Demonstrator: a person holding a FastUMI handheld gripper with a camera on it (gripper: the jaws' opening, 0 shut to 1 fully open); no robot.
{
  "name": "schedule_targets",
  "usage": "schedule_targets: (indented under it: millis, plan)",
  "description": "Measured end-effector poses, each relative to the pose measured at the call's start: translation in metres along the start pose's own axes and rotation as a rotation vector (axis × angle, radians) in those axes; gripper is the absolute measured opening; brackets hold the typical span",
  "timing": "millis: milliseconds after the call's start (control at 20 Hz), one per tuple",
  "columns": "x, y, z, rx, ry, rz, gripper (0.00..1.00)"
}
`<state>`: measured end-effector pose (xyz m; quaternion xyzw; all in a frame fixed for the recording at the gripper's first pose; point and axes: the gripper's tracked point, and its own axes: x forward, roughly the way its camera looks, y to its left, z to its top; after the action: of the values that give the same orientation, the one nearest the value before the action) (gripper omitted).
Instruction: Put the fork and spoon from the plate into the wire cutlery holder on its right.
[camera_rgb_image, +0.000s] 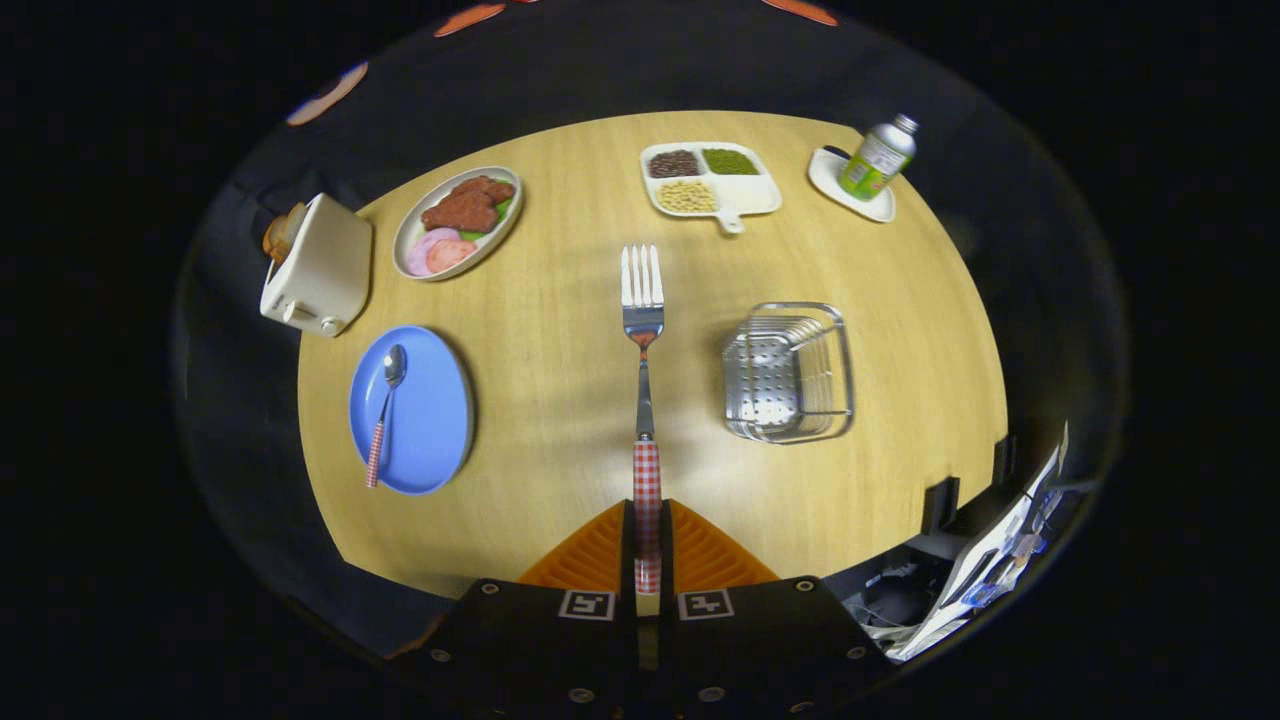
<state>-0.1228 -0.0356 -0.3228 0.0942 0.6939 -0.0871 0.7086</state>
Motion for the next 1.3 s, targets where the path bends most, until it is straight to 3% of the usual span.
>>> schedule_targets:
  millis: [350, 800, 1300]
  plan:
    - [-0.008, -0.066, -0.003, -0.035, 0.071, -0.020, 0.09]
    - [-0.001, -0.082, -0.009, -0.141, 0.235, 0.007, 0.10]
    - [0.000, -0.083, -0.011, -0.118, 0.455, 0.065, 0.10]
